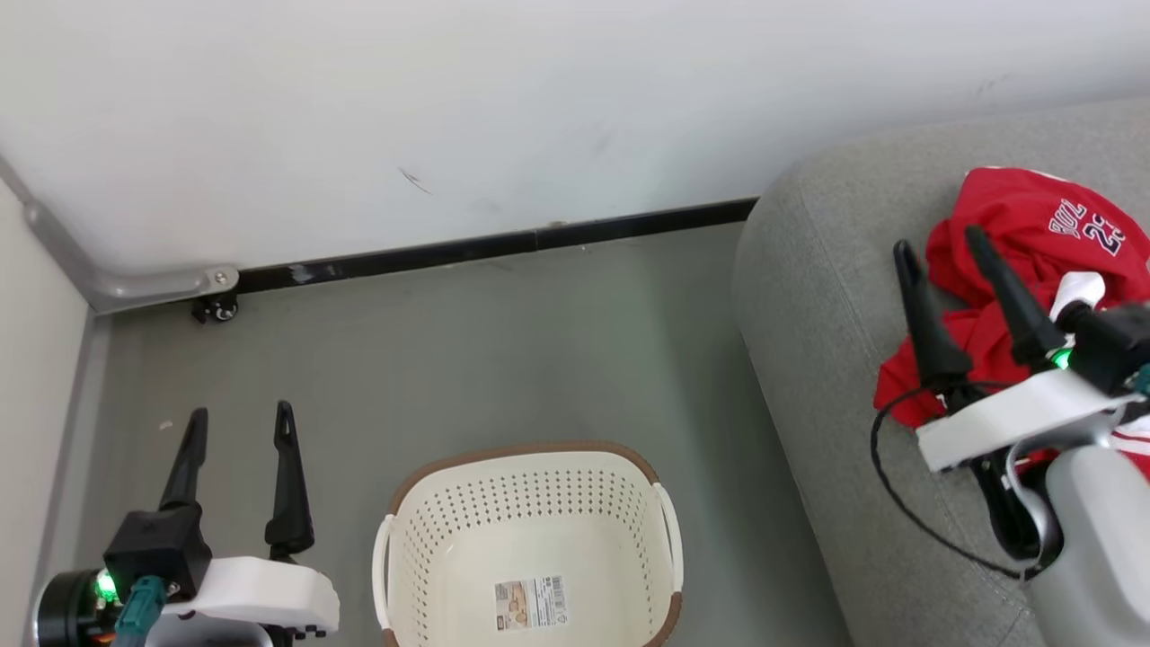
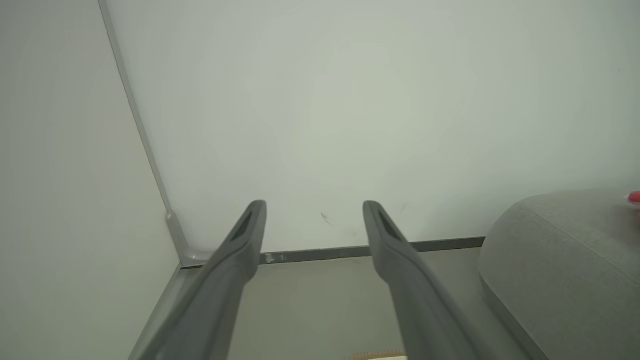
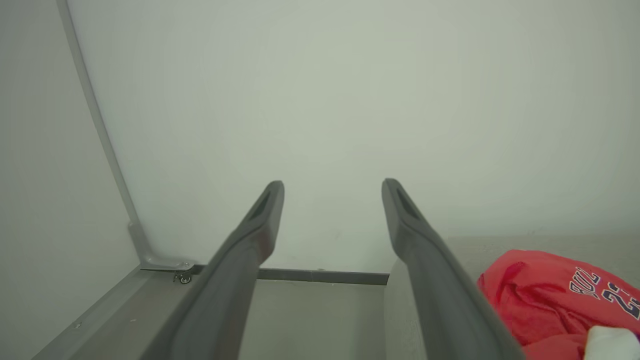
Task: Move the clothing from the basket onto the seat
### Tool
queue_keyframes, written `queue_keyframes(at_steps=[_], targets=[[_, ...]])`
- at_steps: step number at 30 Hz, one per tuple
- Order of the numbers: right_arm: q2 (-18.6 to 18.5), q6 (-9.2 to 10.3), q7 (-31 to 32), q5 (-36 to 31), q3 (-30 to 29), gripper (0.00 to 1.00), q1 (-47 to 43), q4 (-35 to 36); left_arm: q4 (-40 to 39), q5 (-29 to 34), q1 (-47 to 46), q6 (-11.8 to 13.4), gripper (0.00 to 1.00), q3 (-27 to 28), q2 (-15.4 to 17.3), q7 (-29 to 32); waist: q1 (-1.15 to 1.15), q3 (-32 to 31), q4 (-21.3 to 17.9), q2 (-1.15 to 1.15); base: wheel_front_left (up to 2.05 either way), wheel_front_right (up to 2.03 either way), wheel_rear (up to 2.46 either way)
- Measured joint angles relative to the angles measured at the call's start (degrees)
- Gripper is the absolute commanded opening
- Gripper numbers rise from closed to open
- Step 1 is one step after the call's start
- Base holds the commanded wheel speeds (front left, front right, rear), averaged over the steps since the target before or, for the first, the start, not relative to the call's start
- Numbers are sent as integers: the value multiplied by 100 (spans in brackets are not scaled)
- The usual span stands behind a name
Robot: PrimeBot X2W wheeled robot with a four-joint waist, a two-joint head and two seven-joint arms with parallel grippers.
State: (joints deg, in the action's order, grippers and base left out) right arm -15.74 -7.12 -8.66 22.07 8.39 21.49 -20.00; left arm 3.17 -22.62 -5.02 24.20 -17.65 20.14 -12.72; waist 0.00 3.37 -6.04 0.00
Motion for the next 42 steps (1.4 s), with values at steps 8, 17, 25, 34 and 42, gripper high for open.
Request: queue_keyframes(at_steps=[8,17,25,34,42], targets=[[364,0,-55,-319,-160,100,-566,64,109,-48,201,-4,100,-5,-75,-43,0,-263,146,0,0,0,0],[780,0,-100,-575,-339,100,-1195,140,313,-107,381,-224,100,-182,-68,-42,0,-513,238,0,0,0,0],[1048,0,-99,-813,-456,100,-1574,312,372,-137,391,-256,100,-185,-49,-42,0,-659,258,0,0,0,0],[1161,0,-88,-900,-497,100,-1868,542,382,-178,391,-256,100,-134,-54,-42,0,-693,210,0,0,0,0],[1205,0,-33,-960,-586,100,-2026,711,375,-189,391,-260,100,-138,-55,-42,0,-648,214,0,0,0,0]])
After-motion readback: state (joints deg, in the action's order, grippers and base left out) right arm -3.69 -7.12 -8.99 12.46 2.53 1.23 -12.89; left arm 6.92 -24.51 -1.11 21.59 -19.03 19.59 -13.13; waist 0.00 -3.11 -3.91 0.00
